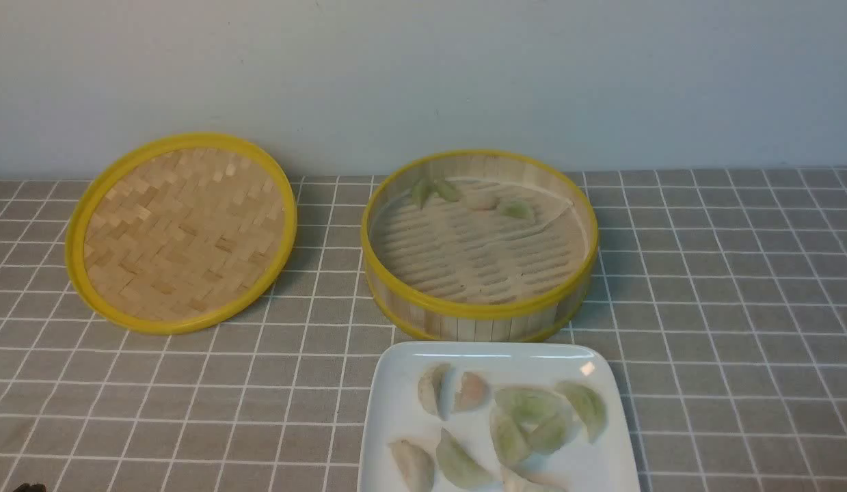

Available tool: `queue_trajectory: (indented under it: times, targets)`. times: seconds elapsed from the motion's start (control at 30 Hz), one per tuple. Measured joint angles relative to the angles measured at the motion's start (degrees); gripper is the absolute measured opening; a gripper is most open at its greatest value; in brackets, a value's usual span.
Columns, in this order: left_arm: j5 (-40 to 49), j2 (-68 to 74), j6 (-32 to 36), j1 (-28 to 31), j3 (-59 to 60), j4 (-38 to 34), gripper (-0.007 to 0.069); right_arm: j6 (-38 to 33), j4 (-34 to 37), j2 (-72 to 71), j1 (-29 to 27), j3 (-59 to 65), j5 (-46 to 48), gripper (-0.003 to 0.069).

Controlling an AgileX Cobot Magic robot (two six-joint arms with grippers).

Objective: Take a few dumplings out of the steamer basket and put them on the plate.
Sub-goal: Use the right arm to grab a dumpling from inside the steamer

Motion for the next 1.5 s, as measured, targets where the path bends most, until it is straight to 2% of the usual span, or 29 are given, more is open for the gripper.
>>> queue_trajectory:
  times: [1.1,1.23,1.4,1.5]
  targets:
    - [0.0,0.0,0.0,0.0,0.0,0.0,-0.0005,0.5,1.02,0.0,0.0,0.0,-0.21,-0.0013]
    - [0.0,0.0,0.0,0.0,0.0,0.0,-0.0005,6.73,12.67,0.0,0.0,0.29,-5.78,-0.0013]
    - [0.0,0.0,0.0,0.0,0.0,0.0,-0.0005,15.39,33.22,0.0,0.0,0.29,-16.01,-0.0013]
    - [0.0,0.0,0.0,0.0,0.0,0.0,-0.0005,15.8,38.21,0.0,0.0,0.29,-19.1,-0.0013]
